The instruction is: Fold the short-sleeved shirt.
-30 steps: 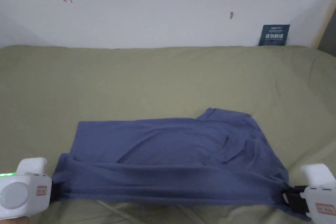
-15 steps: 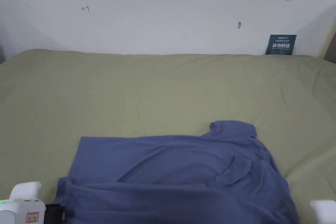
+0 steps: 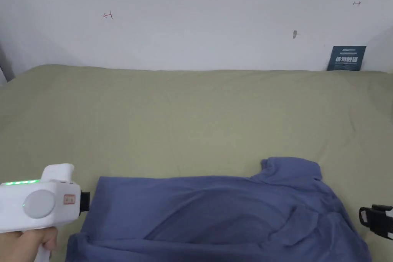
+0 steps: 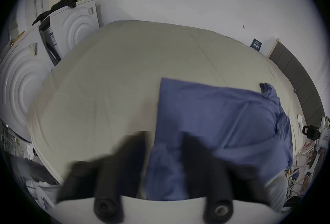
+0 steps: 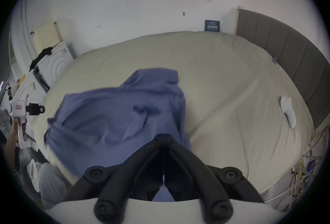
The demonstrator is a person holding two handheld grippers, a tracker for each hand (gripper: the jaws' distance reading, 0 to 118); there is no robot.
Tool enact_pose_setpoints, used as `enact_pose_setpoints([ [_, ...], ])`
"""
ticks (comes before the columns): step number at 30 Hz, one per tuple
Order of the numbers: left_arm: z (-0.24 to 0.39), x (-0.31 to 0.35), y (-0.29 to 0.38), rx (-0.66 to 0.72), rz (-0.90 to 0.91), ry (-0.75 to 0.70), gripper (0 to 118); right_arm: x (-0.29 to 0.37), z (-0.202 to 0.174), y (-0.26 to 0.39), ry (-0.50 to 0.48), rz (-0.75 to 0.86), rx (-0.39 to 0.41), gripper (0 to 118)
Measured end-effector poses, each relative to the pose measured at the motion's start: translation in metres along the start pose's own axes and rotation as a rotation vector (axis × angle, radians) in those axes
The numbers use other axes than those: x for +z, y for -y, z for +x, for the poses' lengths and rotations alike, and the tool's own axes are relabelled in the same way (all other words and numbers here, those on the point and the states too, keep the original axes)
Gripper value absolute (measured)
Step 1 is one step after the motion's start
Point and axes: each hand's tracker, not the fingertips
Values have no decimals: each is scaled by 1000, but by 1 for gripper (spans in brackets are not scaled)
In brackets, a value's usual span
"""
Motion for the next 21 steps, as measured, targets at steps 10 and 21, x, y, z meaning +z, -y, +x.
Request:
enact_pose_setpoints([
  [10, 13, -100, -58, -29, -109, -80, 118, -87, 26, -40, -3, -99, -25, 2],
  [21, 25, -119, -57, -64, -168, -55, 37, -129, 36, -42, 16, -166, -7, 2],
])
